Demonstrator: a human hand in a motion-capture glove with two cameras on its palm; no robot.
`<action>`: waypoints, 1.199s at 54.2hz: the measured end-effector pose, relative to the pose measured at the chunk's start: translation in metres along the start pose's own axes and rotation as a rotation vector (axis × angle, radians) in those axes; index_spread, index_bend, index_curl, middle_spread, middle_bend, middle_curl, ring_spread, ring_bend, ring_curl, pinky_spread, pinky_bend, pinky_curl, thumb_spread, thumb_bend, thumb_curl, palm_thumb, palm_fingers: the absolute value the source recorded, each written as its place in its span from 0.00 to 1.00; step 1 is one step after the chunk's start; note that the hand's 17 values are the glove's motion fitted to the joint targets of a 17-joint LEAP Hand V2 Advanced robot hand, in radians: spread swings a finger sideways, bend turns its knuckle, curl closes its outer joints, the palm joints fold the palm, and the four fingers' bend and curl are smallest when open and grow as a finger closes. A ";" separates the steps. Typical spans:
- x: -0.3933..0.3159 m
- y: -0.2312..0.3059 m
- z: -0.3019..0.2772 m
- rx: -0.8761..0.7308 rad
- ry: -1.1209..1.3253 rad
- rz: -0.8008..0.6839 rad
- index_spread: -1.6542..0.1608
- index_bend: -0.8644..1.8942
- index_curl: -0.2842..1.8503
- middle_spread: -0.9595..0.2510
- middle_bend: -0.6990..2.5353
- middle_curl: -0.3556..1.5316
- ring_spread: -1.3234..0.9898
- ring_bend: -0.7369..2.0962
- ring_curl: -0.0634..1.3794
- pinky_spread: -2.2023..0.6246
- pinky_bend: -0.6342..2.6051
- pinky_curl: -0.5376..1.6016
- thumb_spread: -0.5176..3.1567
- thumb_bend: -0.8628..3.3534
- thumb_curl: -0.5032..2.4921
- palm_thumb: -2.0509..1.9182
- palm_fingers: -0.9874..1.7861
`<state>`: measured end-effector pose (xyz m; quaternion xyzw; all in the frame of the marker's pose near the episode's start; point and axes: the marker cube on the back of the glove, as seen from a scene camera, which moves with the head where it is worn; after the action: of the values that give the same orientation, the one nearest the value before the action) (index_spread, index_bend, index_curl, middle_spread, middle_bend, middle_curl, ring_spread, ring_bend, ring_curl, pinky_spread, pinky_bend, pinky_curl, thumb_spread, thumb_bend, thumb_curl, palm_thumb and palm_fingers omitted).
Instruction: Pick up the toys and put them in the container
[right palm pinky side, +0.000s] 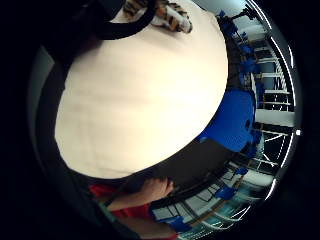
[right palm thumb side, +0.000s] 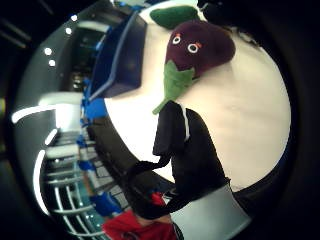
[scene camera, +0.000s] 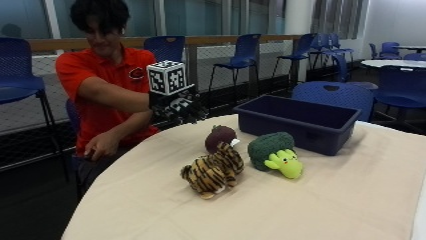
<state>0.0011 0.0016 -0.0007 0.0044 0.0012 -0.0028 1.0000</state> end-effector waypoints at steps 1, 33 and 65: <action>0.000 0.000 0.000 0.002 0.000 -0.001 0.84 0.36 0.14 0.73 0.27 0.20 0.53 0.35 0.06 0.77 0.34 0.30 0.27 0.21 0.17 0.53 0.44; -0.003 -0.003 -0.001 0.025 -0.037 -0.042 0.74 0.37 0.23 0.65 0.28 0.30 0.46 0.39 0.16 0.77 0.40 0.38 0.52 0.20 0.23 0.51 0.39; -0.042 -0.096 0.026 -0.065 0.007 -0.082 0.73 0.36 0.23 0.70 0.26 0.32 0.54 0.34 0.18 0.81 0.53 0.44 0.44 0.19 0.23 0.49 0.31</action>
<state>-0.0410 -0.0945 0.0242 -0.0282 0.0050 -0.0438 0.9986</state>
